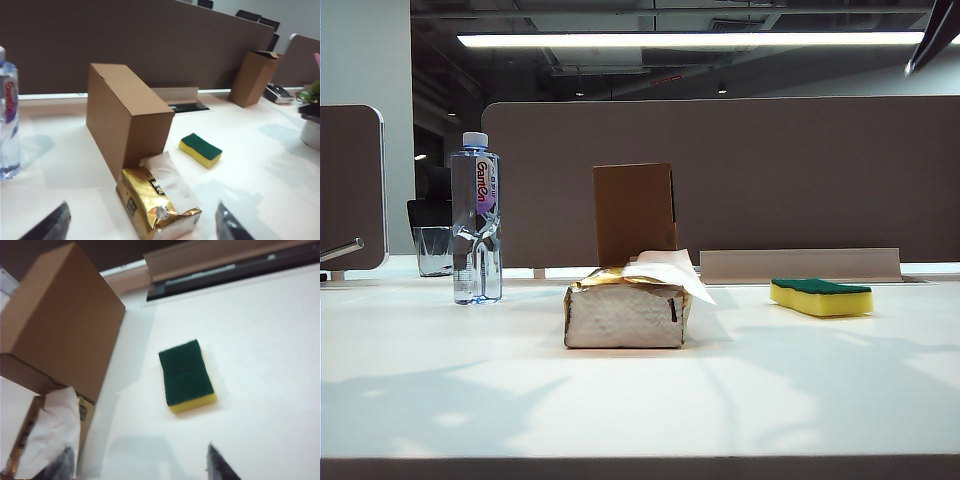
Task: Move the sponge from right to left to wipe the table, avoiding obstacles on the table, and finally reaching the bottle of mineral water.
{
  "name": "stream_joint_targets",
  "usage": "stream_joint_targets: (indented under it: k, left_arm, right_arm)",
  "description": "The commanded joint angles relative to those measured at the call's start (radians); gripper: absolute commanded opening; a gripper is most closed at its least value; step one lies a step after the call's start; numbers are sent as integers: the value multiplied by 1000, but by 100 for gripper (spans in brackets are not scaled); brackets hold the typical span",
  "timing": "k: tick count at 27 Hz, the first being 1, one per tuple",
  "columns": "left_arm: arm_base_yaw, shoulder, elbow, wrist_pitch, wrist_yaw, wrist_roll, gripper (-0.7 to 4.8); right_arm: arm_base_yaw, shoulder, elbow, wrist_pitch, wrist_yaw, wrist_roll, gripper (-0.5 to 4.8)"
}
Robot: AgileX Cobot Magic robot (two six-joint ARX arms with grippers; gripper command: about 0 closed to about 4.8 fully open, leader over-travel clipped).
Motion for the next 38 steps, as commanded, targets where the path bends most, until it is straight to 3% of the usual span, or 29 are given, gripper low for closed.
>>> stream_joint_targets:
  k: [1, 6, 15, 20, 35, 38]
  left_arm:
    - [-1, 8, 5, 10, 39, 0, 377]
    - [-1, 26, 7, 1, 61, -21, 469]
    - [-1, 81, 11, -10, 98, -22, 469]
    - [0, 122, 92, -121, 105, 37, 471]
    - [0, 318, 312, -183, 150, 51, 471]
    - [-1, 354, 350, -228, 159, 92, 471]
  right_arm:
    - [-2, 31, 5, 31, -7, 4, 339]
    - [-16, 100, 16, 62, -48, 15, 339]
    - [-37, 293, 175, 39, -89, 14, 339]
    - [-37, 406, 260, 18, -124, 14, 339]
    - [-35, 580, 304, 19, -192, 14, 339]
    - [-35, 622, 327, 14, -193, 14, 338]
